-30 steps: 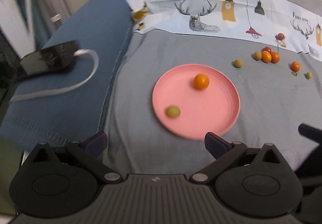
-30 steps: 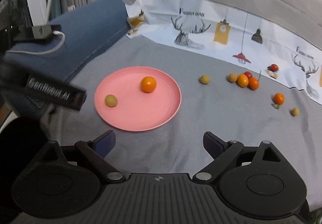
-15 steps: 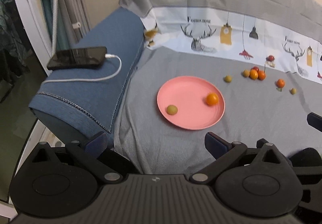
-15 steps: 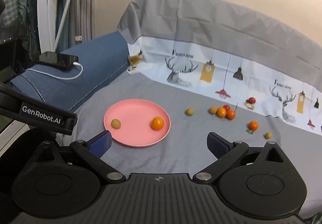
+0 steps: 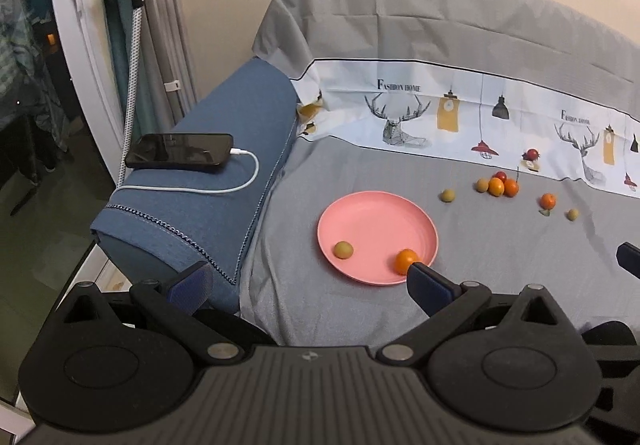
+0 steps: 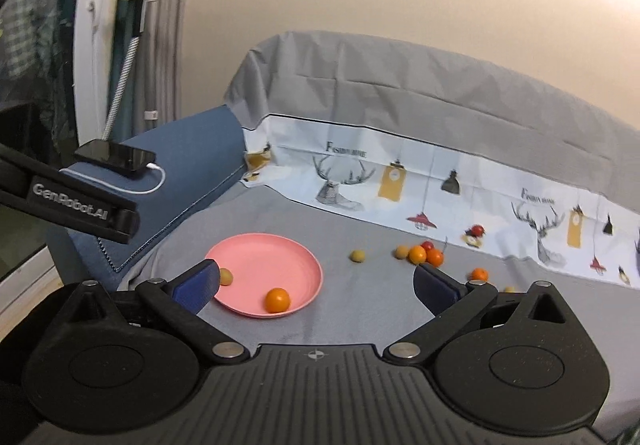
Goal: Organize fruits
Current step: 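Lift both open grippers away from the pink plate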
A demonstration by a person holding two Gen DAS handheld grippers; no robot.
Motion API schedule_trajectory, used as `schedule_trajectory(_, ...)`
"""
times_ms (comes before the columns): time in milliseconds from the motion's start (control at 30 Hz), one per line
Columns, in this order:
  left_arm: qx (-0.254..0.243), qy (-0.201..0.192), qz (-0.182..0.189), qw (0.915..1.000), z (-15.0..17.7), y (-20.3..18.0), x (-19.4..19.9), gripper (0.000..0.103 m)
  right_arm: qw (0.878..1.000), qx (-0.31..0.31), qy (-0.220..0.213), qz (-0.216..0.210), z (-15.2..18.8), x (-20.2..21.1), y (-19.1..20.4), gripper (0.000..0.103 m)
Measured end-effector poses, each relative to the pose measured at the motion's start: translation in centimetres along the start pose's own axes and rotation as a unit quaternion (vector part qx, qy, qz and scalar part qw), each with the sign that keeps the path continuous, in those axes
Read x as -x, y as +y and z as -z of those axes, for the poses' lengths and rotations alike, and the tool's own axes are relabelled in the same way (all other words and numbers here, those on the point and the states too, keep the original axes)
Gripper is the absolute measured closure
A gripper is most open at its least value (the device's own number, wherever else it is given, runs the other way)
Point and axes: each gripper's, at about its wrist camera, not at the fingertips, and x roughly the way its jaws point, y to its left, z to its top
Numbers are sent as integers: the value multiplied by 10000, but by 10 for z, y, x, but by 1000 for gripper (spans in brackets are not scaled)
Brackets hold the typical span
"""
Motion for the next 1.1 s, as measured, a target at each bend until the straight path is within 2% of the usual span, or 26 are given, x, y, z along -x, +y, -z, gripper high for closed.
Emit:
schedule_trajectory(167,-194,91,-31,9998,3,-5,-3,0,9999,-106,16,-76,4,0,-3,1)
schedule_trajectory(433,-85,277,-155,9995,4,5,-19,0,9994,-83,193,-282,7,-15,3,1)
schedule_trajectory(1100,-461,657,-192,9966,-3,-13,-59,0,9971,-333,631,-273,16,-53,-7,1)
